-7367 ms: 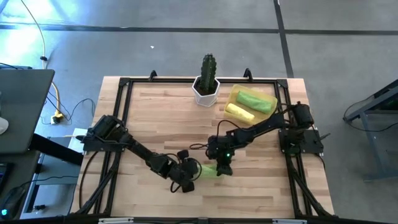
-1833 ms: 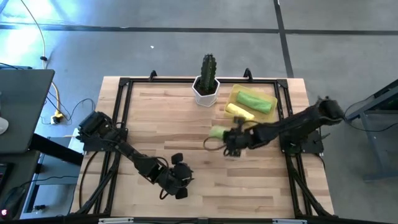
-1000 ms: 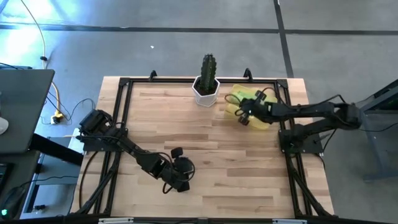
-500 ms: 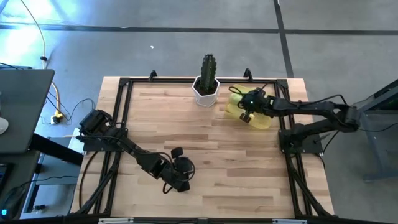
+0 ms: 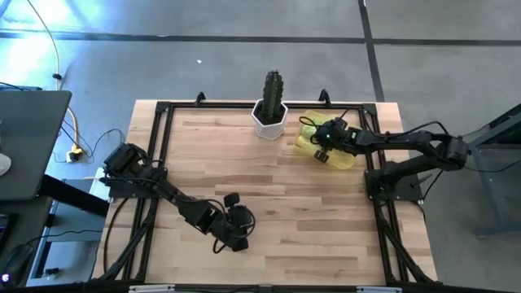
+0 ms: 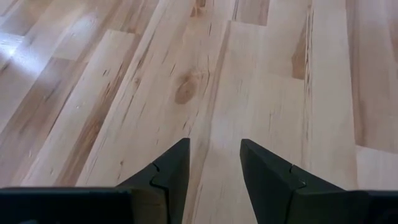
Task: Roll microfiber towels into tight, uniform cylinder then place into a basket
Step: Put the light green yellow into the yellow bin, then return to Home Position
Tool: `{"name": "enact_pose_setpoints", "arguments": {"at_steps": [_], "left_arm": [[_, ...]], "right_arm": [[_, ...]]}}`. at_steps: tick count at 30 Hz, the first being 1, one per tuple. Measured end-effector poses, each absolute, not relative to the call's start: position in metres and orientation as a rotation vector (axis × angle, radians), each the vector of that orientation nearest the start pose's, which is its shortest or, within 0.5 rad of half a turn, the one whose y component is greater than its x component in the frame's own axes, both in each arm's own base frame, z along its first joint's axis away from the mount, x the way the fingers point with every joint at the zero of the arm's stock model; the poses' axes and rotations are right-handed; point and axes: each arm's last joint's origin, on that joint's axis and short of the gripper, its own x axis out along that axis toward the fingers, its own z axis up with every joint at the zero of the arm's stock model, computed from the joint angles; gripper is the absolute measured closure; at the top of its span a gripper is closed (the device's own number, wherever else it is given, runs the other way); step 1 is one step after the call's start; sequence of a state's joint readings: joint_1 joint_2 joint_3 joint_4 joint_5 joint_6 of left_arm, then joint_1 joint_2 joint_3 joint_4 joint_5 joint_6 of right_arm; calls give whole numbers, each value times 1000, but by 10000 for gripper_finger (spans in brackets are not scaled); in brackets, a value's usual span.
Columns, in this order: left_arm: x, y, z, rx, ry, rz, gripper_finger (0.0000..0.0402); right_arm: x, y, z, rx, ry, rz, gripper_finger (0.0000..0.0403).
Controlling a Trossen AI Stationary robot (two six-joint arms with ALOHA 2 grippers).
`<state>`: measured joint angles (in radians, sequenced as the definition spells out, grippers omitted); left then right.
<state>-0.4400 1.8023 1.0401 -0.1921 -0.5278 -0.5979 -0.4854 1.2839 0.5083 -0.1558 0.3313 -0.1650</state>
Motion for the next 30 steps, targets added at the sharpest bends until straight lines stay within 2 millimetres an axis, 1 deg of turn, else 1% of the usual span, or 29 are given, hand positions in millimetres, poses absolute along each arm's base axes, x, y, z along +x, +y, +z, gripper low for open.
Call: {"name": "enact_pose_setpoints", "arguments": {"at_steps": [2,5,9,14,17,20,24,27,30], "left_arm": [[325,-137,159,-113,777,321,271],[325,-137,159,-112,778,321,271],[325,-137,159,-113,777,321,271],[326,-137,159,-119,776,323,271],[326,-137,159,-119,776,323,271],[326,-137,159,-119,776,323,271],[326,-137,159,-119,777,323,271],[325,-134,166,-122,771,322,271],[320,-125,178,-129,777,334,271]], "right_arm": [[188,-112,152,-66,1016,-679,374],[187,-114,152,-60,1017,-689,343],[187,-114,151,-57,1016,-686,288],[188,-113,151,-35,1007,-643,224],[188,-112,151,-23,1001,-654,199],[190,-112,154,9,1009,-680,186],[196,-112,173,55,1052,-690,183],[202,-112,197,56,1111,-671,183],[207,-110,223,87,1140,-674,183]]}}
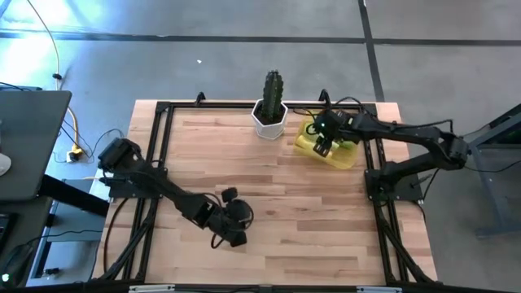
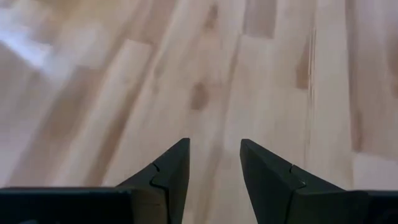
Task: Roll microfiber towels into tight, uniform cylinder then place into a basket
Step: Return to Home Position
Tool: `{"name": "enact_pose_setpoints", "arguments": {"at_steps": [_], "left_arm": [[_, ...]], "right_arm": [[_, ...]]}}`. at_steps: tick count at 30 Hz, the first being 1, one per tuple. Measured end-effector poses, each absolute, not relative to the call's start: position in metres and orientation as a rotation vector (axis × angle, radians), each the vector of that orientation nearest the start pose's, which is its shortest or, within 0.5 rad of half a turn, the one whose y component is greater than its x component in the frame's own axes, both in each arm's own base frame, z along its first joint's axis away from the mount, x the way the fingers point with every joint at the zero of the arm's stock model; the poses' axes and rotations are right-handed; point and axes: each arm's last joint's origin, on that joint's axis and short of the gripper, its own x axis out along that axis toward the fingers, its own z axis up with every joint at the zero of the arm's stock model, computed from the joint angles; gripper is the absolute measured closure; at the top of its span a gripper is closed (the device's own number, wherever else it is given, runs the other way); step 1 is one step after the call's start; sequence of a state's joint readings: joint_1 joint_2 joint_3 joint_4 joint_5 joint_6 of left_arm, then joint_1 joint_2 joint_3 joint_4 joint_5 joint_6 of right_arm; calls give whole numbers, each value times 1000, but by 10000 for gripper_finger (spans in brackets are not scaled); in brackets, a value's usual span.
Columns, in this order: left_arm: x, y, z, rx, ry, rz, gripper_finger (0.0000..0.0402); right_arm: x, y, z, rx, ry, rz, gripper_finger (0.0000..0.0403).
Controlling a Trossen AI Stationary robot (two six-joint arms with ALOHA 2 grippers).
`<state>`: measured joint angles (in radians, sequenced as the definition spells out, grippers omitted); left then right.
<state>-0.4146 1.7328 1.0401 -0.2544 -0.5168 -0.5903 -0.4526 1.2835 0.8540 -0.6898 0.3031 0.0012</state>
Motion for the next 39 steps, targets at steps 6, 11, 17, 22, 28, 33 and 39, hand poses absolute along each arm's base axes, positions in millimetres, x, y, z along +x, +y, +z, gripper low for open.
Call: {"name": "enact_pose_setpoints", "arguments": {"at_steps": [6,11,17,22,28,33,39], "left_arm": [[299,-108,219,-95,779,339,271],[265,-93,255,-19,801,346,271],[216,-72,297,-5,752,397,271],[185,-58,324,-54,654,383,271],[161,-48,339,-84,579,385,271],[155,-45,342,-95,563,382,271],[154,-45,341,-115,571,391,271]], "right_arm": [[218,-98,274,195,1085,-566,182],[217,-74,298,192,1002,-454,182],[187,-42,307,214,899,-415,182],[160,-21,295,277,735,-374,182],[141,-3,261,340,491,-252,182],[135,6,233,365,287,-132,182],[131,11,207,355,126,-60,182]]}}
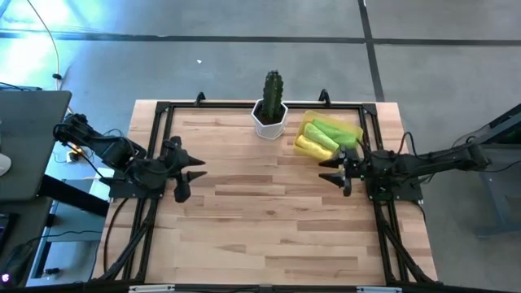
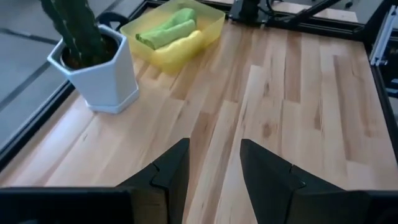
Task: Roll microfiber towels into tight, uniform cylinder then place into a basket
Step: Return to Home Position
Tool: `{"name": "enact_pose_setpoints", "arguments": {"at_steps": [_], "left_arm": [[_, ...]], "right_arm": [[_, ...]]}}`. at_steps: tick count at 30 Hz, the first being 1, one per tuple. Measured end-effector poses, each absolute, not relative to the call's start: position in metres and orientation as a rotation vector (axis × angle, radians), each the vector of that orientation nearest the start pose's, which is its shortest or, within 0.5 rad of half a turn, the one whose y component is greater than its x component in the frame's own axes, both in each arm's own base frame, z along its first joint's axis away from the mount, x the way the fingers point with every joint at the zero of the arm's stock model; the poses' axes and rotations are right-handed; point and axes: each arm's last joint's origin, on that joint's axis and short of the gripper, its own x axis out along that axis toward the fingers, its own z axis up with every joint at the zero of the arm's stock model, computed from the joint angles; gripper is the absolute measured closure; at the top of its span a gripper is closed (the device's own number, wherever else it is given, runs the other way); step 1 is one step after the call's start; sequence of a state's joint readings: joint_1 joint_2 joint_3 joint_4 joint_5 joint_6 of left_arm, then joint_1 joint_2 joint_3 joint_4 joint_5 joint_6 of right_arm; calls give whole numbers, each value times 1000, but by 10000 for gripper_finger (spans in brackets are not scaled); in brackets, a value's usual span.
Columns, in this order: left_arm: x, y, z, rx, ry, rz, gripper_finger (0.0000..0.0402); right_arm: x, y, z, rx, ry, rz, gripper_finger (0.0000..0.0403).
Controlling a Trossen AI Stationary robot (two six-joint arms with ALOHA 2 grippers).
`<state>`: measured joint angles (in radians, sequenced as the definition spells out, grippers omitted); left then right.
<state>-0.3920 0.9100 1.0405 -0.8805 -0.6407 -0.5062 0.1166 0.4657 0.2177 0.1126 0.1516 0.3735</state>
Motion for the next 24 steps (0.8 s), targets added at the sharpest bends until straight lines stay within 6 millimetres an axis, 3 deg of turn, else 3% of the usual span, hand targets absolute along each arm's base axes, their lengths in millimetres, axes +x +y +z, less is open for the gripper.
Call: {"name": "enact_pose_setpoints", "arguments": {"at_steps": [9,17,24], "left_arm": [[152,-38,337,-206,614,453,271],[152,-31,335,-282,609,522,271],[161,-30,294,-329,657,532,271]], "right_arm": [[126,11,163,387,47,-43,182],[126,10,161,373,69,-59,182],[125,10,155,368,126,-71,182]]}}
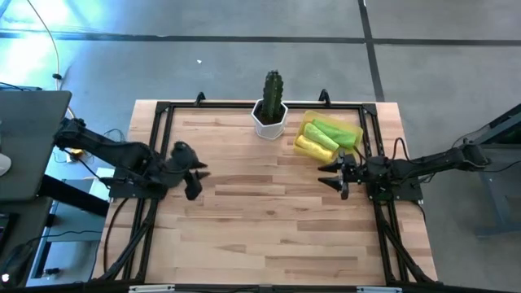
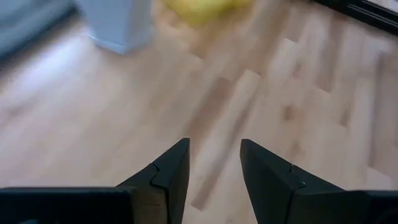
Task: Roll microfiber towels into tight, uniform cylinder then place into a basket
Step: Return to Home Position
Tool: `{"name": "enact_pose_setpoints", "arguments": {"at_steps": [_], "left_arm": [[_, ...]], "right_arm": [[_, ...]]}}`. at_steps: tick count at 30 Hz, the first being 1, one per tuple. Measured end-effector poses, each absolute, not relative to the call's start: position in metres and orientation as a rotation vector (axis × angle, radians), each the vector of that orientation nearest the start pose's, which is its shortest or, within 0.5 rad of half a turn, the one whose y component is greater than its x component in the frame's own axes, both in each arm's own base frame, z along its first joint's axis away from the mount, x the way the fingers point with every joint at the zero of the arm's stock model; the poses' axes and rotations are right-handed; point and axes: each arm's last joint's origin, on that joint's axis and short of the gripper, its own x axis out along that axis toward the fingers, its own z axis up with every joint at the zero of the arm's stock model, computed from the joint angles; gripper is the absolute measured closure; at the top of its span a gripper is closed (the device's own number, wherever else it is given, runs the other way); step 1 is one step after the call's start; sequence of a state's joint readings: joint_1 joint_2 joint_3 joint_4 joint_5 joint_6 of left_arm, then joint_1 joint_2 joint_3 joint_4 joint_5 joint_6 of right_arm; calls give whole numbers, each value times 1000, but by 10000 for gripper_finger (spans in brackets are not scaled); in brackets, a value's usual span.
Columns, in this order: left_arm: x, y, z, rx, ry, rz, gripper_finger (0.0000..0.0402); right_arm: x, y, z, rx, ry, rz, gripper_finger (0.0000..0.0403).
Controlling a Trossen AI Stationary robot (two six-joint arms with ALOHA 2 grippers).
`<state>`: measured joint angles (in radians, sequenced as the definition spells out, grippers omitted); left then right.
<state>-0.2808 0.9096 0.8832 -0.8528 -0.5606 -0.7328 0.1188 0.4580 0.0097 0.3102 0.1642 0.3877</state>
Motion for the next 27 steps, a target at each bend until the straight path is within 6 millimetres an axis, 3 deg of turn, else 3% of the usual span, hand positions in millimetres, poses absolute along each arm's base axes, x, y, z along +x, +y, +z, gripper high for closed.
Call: {"name": "enact_pose_setpoints", "arguments": {"at_steps": [5,9,19,27], "left_arm": [[179,-32,254,-400,611,355,271],[183,-21,239,-394,576,360,271],[182,33,235,-388,585,500,271],[174,53,237,-362,576,592,271]], "right_arm": [[124,10,150,412,172,-85,182],[124,10,147,410,206,-93,182],[123,10,143,326,250,-93,182],[122,10,142,295,260,-91,182]]}}
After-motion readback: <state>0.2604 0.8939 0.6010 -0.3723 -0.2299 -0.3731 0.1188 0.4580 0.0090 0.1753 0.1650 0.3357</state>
